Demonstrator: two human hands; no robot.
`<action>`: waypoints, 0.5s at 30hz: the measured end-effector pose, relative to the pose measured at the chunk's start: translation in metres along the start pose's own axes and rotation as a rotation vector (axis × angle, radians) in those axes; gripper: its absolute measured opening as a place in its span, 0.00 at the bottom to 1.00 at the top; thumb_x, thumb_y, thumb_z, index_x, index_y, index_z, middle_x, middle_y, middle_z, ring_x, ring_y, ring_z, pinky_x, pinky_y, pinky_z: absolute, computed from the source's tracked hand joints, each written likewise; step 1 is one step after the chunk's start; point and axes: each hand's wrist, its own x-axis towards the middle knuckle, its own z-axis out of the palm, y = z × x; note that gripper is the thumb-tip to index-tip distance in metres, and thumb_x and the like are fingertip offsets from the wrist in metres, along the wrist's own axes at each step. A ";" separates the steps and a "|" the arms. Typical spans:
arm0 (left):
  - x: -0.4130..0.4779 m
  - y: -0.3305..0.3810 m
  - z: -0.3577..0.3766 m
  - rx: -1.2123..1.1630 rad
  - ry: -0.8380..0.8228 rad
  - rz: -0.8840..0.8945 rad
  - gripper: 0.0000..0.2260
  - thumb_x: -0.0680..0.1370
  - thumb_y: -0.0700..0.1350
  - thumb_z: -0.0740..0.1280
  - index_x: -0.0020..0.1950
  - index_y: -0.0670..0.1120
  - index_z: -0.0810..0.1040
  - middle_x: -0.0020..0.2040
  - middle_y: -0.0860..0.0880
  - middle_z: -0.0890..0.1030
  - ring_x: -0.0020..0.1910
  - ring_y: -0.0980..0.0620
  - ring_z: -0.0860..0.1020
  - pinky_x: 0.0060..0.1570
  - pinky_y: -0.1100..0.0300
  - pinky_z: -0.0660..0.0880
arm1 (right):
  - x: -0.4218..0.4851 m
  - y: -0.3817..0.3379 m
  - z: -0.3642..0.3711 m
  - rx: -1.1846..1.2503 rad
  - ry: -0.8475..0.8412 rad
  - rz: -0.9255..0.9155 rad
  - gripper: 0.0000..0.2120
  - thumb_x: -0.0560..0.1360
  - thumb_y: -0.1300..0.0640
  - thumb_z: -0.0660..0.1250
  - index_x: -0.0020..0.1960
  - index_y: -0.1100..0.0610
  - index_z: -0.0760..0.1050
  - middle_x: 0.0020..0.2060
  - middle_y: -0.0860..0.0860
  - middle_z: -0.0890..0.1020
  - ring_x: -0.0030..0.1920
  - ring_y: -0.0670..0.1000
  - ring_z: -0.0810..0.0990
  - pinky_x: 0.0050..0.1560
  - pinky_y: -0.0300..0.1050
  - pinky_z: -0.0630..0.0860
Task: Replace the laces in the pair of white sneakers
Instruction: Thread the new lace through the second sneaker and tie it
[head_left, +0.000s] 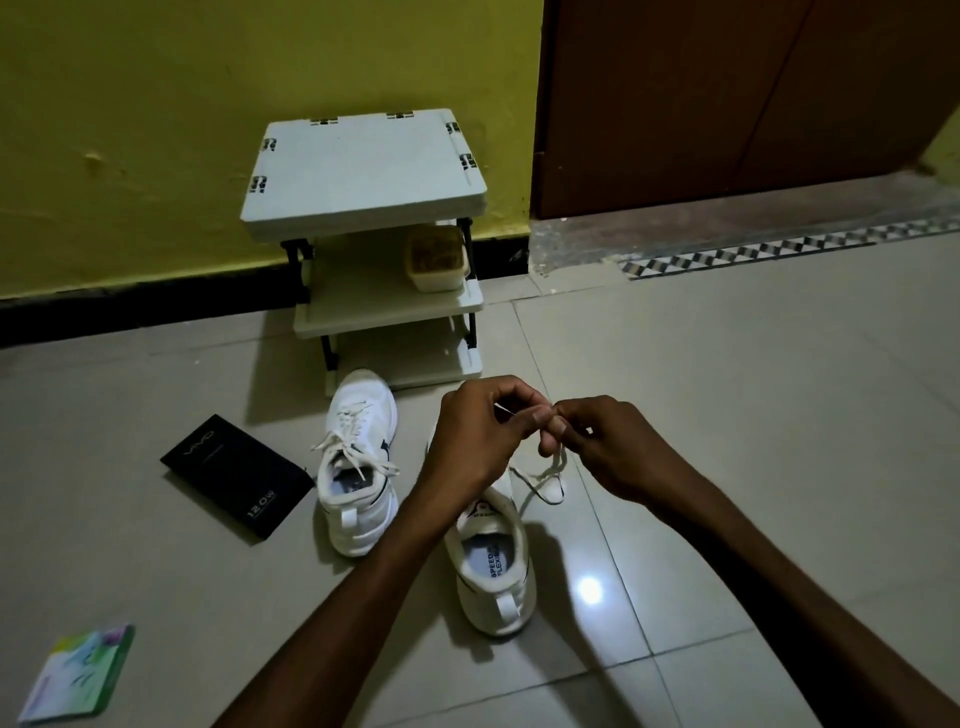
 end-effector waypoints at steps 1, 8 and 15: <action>0.000 0.001 0.000 0.034 0.015 0.010 0.03 0.75 0.45 0.72 0.41 0.50 0.82 0.35 0.54 0.83 0.36 0.61 0.79 0.38 0.65 0.73 | 0.001 -0.001 0.000 -0.011 -0.013 0.001 0.15 0.81 0.52 0.59 0.39 0.53 0.79 0.37 0.57 0.82 0.34 0.54 0.75 0.36 0.44 0.66; -0.004 0.008 0.012 0.216 0.215 0.012 0.08 0.74 0.43 0.70 0.37 0.51 0.76 0.34 0.57 0.80 0.37 0.61 0.78 0.36 0.61 0.71 | 0.007 -0.010 0.007 -0.010 0.027 0.003 0.17 0.82 0.56 0.57 0.35 0.49 0.72 0.30 0.47 0.74 0.30 0.46 0.71 0.32 0.34 0.65; 0.021 -0.018 0.001 0.371 0.393 -0.100 0.08 0.74 0.37 0.69 0.42 0.50 0.76 0.42 0.56 0.76 0.42 0.56 0.75 0.34 0.61 0.66 | 0.003 0.014 0.013 -0.073 0.037 0.080 0.19 0.79 0.57 0.57 0.31 0.47 0.72 0.31 0.49 0.79 0.32 0.49 0.75 0.39 0.45 0.71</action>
